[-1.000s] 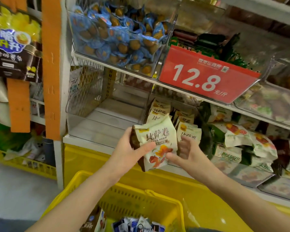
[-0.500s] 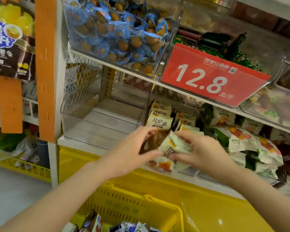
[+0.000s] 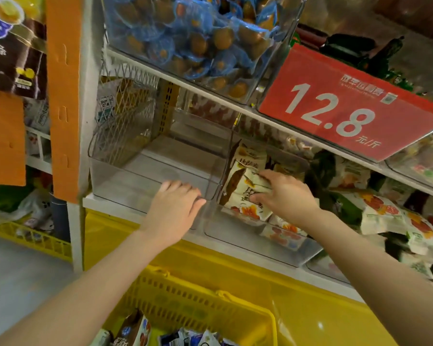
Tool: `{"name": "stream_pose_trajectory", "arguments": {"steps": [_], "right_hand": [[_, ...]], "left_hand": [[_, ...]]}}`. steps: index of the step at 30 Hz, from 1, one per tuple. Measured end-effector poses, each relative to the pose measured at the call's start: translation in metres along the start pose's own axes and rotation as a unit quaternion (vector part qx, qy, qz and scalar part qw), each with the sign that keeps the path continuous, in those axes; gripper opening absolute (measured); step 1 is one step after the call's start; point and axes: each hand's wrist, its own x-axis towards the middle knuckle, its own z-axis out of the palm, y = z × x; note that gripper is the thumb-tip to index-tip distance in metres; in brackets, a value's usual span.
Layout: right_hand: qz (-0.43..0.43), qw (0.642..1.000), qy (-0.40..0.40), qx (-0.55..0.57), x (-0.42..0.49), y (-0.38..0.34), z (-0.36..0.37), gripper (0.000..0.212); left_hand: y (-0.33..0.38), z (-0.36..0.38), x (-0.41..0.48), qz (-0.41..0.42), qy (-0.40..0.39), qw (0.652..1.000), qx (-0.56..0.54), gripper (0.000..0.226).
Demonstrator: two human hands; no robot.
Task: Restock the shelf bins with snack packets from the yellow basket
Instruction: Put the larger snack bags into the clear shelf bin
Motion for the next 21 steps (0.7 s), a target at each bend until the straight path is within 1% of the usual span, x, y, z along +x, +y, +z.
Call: {"name": "stream_pose_trajectory", "arguments": {"steps": [3, 5, 8, 12, 14, 15, 18, 19, 21], "right_hand": [[0.016, 0.997, -0.071, -0.002, 0.02, -0.005, 0.014, 0.066], [0.002, 0.994, -0.111, 0.006, 0.028, -0.004, 0.021, 0.064], [-0.019, 0.993, -0.115, 0.036, 0.031, 0.0, 0.024, 0.063], [-0.022, 0.993, -0.117, 0.018, 0.028, 0.001, 0.023, 0.062], [-0.005, 0.995, -0.097, 0.017, 0.023, -0.002, 0.021, 0.06], [-0.007, 0.997, -0.072, 0.019, 0.018, -0.004, 0.02, 0.059], [-0.065, 0.996, 0.047, 0.025, -0.007, -0.013, 0.019, 0.054], [-0.085, 0.994, 0.067, 0.028, -0.018, -0.016, 0.02, 0.052], [-0.115, 0.991, 0.057, 0.025, -0.041, -0.024, 0.028, 0.054]], "left_hand": [[0.0, 0.001, -0.001, 0.002, 0.013, 1.0, -0.005, 0.036], [0.0, 0.001, -0.001, 0.003, 0.017, 1.0, -0.007, 0.036], [0.0, 0.002, -0.001, 0.005, 0.017, 1.0, -0.007, 0.039], [0.0, 0.001, -0.001, 0.003, 0.008, 1.0, -0.01, 0.039], [0.0, -0.002, -0.001, 0.005, -0.005, 1.0, -0.01, 0.037], [-0.001, -0.005, -0.001, 0.007, -0.014, 1.0, -0.011, 0.036], [-0.002, -0.013, -0.005, 0.023, -0.036, 0.999, -0.004, 0.033], [-0.002, -0.016, -0.008, 0.03, -0.041, 0.999, 0.003, 0.035], [-0.002, -0.021, -0.017, 0.042, -0.044, 0.998, 0.016, 0.04]]}}
